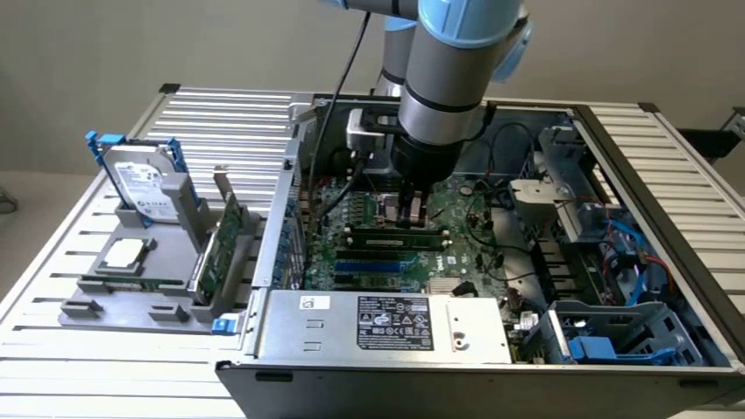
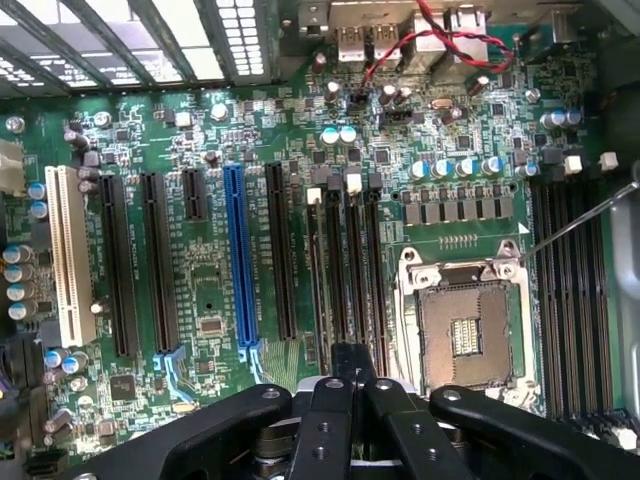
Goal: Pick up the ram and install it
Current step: 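Press down the ram until it locks into place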
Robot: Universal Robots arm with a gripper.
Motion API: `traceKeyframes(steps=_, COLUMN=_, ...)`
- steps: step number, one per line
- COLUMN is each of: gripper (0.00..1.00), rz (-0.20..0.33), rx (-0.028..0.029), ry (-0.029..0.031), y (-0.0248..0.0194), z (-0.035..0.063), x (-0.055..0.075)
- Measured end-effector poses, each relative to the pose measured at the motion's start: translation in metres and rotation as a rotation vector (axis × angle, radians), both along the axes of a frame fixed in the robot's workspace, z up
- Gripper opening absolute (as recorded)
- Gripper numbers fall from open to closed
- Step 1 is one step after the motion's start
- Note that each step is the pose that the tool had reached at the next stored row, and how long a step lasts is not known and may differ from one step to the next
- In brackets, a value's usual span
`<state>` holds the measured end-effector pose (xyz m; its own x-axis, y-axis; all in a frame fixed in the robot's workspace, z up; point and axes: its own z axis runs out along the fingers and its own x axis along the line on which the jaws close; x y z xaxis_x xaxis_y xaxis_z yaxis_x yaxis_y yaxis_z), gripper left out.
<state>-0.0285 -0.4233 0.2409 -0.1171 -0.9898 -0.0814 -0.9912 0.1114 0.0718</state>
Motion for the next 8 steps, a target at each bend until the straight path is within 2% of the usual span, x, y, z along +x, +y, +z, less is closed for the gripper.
traceKeyframes(steps=8, gripper=0.11, rz=-0.104, rx=-0.0001, ry=0.0001, y=0.0000, z=0.0000, x=-0.0002)
